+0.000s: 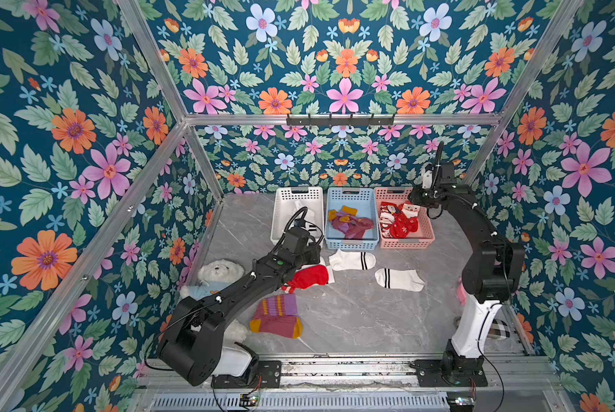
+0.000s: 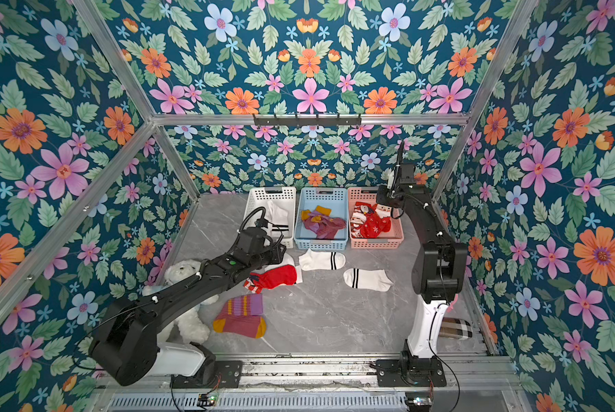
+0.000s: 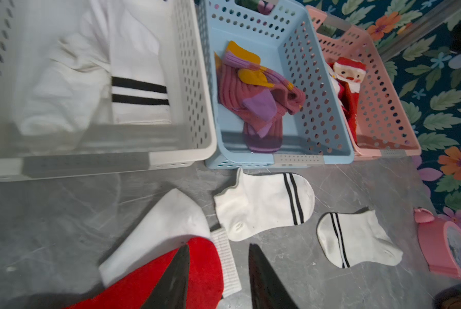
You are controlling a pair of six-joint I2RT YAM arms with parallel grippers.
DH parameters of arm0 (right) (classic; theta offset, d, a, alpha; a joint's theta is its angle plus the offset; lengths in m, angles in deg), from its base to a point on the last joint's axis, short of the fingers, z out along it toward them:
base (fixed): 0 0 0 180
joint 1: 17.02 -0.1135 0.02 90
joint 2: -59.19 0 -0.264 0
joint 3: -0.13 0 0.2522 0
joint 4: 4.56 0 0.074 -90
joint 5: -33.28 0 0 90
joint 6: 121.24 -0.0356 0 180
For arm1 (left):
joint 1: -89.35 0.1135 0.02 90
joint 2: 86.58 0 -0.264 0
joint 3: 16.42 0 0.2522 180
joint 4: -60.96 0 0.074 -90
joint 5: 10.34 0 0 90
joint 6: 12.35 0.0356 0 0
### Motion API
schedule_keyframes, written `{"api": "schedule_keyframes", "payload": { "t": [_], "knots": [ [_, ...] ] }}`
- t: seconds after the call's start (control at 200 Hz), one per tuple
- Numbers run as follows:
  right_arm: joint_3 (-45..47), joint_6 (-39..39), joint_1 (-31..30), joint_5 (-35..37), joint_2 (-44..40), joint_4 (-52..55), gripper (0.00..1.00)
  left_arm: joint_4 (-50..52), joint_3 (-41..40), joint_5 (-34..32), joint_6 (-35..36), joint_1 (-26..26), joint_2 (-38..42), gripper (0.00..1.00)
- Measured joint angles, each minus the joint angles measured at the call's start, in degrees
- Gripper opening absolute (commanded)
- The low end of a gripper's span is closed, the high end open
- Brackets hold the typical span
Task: Sort the socks into the basket by color
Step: Place the sock in the bin, then pick up the sock at the center of the board.
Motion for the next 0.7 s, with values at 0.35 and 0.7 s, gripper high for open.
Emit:
{"api": "schedule_keyframes", "payload": {
  "t": [0.35, 0.7],
  "knots": [
    [29.4, -4.3, -3.8, -1.4, -21.9, -10.5, 0.39, -2.9, 6.0, 0.6, -0.2, -5.2, -12.4, 0.41],
    [44.2, -7.4, -5.4, -0.5, -34.6, -12.9, 0.40, -7.0, 4.1, -9.3, 1.4, -9.4, -17.6, 0.43]
  ]
}}
